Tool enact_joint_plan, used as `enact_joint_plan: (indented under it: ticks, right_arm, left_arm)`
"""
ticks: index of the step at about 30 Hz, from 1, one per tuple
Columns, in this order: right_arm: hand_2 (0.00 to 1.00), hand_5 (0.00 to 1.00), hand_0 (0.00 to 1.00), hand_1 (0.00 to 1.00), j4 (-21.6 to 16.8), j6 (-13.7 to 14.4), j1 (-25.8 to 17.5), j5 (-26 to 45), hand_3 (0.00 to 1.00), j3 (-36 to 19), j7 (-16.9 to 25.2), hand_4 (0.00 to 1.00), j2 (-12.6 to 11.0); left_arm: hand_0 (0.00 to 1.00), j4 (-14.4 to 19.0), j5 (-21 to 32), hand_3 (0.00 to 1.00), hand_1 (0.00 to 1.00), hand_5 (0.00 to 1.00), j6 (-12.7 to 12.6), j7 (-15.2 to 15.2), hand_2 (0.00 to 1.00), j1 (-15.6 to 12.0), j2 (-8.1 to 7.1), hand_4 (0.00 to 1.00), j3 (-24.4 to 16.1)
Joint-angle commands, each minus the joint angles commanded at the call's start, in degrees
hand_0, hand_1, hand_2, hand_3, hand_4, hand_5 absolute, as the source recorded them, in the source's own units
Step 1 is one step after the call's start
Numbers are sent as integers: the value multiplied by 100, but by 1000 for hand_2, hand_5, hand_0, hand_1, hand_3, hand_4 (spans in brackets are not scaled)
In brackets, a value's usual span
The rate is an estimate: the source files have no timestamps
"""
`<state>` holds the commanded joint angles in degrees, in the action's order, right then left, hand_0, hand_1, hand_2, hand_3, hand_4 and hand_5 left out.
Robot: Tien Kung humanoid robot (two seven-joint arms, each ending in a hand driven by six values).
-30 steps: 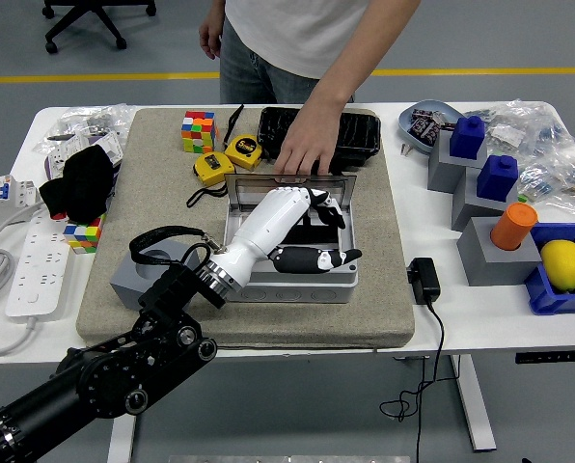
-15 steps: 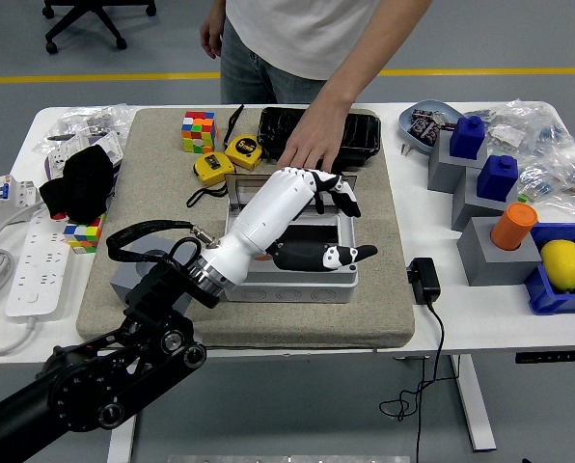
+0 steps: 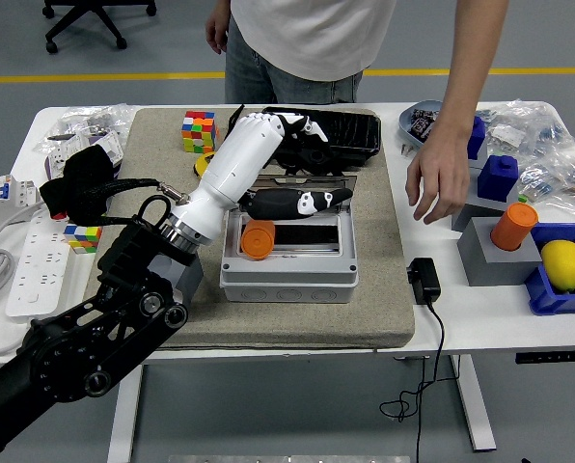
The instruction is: Fetch the battery,place it into the box,close the lid of the box
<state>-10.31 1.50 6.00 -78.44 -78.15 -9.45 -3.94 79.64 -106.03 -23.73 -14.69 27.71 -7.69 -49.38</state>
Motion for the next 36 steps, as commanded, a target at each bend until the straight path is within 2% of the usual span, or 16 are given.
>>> enact_joint_plan:
  ticks: [4, 5, 10, 11, 16, 17, 27, 36]
  right_arm:
    - [717, 997, 781, 706, 0, 2, 7, -4, 747, -10, -1, 998, -3]
    - [717, 997, 781, 705, 0, 2, 8, -3, 747, -12, 0, 998, -3]
    - [717, 997, 781, 705, 0, 2, 11, -10, 747, -21, -1, 998, -6]
    - [717, 997, 781, 706, 0, 2, 11, -11, 747, -21, -2, 998, -6]
    - [717, 997, 781, 706, 0, 1, 8, -12, 747, -22, -3, 998, -4]
    - [717, 997, 781, 706, 0, 0, 8, -17, 747, -25, -5, 998, -4]
    - [717, 997, 782, 707, 0, -1, 16, -22, 747, -26, -7, 998, -9]
    - [717, 997, 782, 705, 0, 0, 8, -30, 747, -35, -11, 998, -7]
  left_arm:
    - [652, -92, -190, 569, 684, 528, 208, 208, 641, 70, -27, 963, -105]
    - [839, -112, -230, 699, 823, 604, 252, 244, 769, 83, -33, 998, -123]
    - [839, -269, -523, 699, 823, 604, 583, 497, 769, 153, -62, 998, -228]
    - [998, -294, -574, 815, 973, 787, 652, 546, 880, 160, -66, 998, -243]
    - [998, -420, -753, 815, 973, 787, 1056, 891, 880, 181, -86, 998, -292]
    - [998, -436, -747, 873, 998, 998, 1088, 930, 950, 184, -86, 998, -304]
    - [998, -514, -872, 884, 998, 998, 1215, 1099, 975, 226, -106, 998, -366]
    - [998, -818, -896, 889, 998, 998, 1412, 1262, 991, 265, -112, 998, -467]
